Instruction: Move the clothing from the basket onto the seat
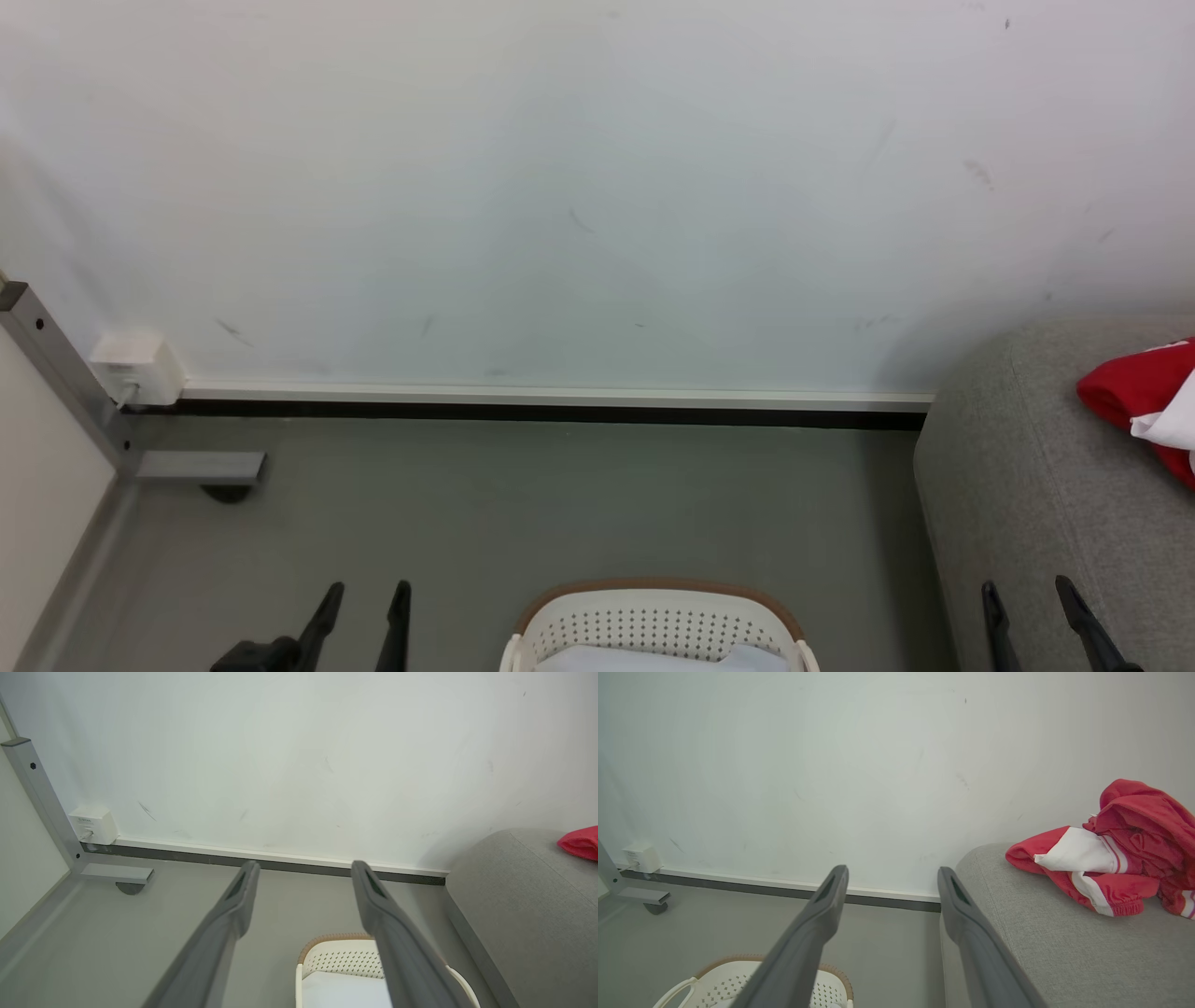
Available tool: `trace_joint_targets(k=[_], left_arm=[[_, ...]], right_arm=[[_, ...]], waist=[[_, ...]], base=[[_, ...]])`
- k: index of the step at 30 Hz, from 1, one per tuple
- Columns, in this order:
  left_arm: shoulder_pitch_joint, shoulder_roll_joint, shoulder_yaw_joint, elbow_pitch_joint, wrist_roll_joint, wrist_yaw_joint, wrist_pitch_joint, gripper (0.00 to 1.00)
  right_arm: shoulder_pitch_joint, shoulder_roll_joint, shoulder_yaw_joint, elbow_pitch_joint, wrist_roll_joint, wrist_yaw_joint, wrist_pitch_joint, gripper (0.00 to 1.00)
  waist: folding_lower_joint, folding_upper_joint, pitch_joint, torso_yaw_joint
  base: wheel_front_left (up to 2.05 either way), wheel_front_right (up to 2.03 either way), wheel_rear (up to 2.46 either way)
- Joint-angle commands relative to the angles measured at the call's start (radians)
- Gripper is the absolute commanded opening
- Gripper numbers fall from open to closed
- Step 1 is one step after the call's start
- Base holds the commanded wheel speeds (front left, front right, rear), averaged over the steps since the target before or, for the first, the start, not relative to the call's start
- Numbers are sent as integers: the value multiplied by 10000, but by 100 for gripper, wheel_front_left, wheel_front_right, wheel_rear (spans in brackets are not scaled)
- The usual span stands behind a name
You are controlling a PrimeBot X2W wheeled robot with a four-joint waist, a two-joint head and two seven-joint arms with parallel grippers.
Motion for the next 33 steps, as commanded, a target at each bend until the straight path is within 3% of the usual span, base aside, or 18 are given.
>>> trace_joint_targets(k=[1, 19, 20, 25, 33], left_arm=[[-70, -20, 81, 21, 91, -3, -4, 100], [-4, -167, 581, 191, 460, -68, -5, 100], [7, -201, 535, 289, 313, -50, 7, 0], [191, -297, 544, 581, 172, -50, 87, 0], [47, -292, 712, 387, -1407, -54, 532, 0]], right_arm=[[-131, -54, 6, 35, -1, -26, 9, 100], [-69, -31, 259, 241, 266, -26, 8, 100], [-28, 33, 274, 326, 144, 0, 1, 0], [134, 98, 276, 616, 289, 0, 60, 0], [-111, 101, 146, 578, 1911, -2, 490, 0]], waist=[[-1, -1, -4, 35], [-1, -1, -80, 180], [0, -1, -79, 183], [0, -1, -75, 182], [0, -1, -39, 170]], base=[[0, 0, 0], [0, 0, 0], [0, 0, 0], [0, 0, 0], [0, 0, 0]])
